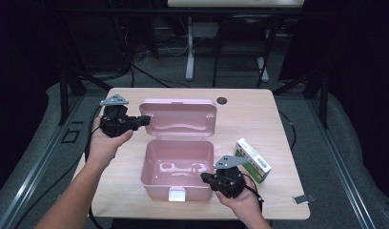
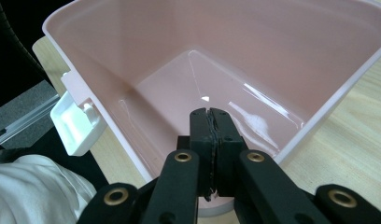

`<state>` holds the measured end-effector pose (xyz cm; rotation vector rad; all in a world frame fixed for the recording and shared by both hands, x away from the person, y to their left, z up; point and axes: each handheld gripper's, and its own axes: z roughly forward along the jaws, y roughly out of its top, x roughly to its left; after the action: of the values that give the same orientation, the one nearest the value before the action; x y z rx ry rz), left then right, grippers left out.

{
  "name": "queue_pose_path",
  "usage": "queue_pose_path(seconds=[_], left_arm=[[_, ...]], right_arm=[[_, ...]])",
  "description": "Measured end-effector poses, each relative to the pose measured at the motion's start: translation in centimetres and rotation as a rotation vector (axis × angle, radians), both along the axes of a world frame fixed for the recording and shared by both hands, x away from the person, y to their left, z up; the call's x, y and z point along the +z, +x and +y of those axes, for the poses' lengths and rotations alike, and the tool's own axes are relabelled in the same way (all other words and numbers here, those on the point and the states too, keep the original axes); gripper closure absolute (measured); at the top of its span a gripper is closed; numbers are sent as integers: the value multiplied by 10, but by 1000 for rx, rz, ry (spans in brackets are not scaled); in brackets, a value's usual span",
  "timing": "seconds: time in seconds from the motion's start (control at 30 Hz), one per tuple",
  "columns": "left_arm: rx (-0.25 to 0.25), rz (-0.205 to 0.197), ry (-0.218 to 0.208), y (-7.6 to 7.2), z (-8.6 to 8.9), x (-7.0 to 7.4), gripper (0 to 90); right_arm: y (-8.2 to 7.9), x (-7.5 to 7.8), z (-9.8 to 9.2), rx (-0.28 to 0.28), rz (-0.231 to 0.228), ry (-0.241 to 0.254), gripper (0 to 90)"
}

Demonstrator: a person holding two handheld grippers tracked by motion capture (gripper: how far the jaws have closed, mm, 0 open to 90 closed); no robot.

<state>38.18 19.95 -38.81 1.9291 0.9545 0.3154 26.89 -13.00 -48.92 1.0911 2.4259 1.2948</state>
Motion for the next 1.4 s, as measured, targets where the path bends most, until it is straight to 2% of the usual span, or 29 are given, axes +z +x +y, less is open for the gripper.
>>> queue_pose_path(seconds=[0.57,0.97,1.13,1.4], left_arm=[[21,49,1,6,7,-23,879],[14,48,-3,3,4,-29,859],[9,63,1,5,5,-36,848],[10,76,-24,0,6,-44,814]], right_arm=[[0,-1,-1,-2,5,9,900],[0,-1,-1,-3,2,10,900],[1,-1,-2,-2,9,22,900],[0,-1,-2,-3,5,23,900]])
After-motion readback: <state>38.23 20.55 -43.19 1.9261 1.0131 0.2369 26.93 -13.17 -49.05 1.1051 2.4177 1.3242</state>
